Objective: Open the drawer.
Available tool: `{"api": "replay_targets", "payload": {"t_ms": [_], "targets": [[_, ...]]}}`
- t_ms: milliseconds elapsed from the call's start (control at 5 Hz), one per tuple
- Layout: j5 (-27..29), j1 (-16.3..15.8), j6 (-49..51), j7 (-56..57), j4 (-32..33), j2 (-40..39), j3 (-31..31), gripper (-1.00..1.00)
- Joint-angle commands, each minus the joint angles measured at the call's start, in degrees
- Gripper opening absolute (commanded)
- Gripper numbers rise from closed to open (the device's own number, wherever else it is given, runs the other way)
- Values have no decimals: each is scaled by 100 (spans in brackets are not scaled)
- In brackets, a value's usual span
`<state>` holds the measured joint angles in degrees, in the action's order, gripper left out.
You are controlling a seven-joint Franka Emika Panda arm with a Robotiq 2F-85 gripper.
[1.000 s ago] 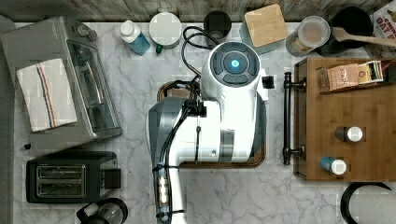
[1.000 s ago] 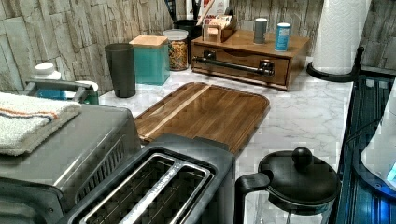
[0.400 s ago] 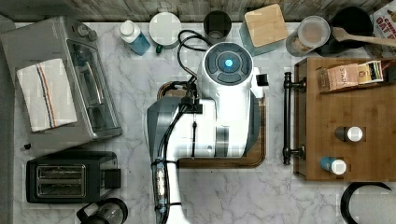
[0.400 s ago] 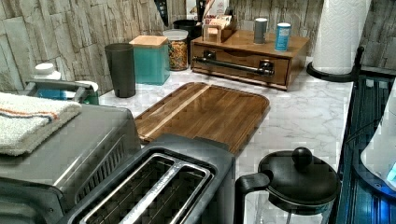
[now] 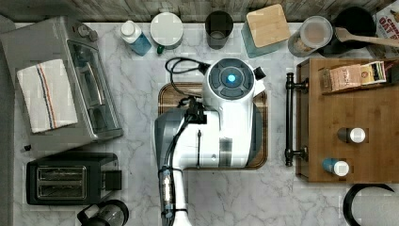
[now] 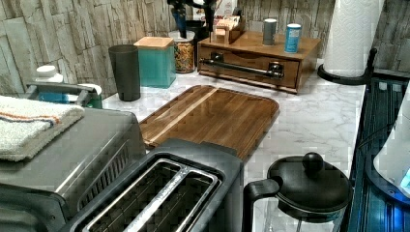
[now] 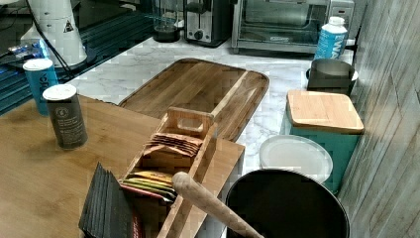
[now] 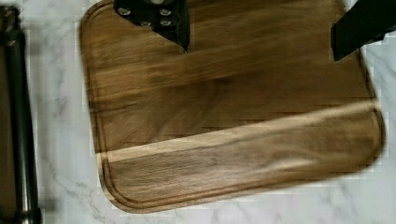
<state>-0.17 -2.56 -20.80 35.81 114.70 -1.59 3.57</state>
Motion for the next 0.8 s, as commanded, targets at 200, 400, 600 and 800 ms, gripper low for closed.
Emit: {"api": "replay_targets", "payload": {"t_ms": [200,400,600,800], "targets": [[-538,641,-897,1598,482,348,963,100],[-722,702,-1319,1807,545,229,1080,100],[-792,691,-1735,2135,523,-30,1224,100],[-562,805,-1980,2516,476,-305,1236,100]]}}
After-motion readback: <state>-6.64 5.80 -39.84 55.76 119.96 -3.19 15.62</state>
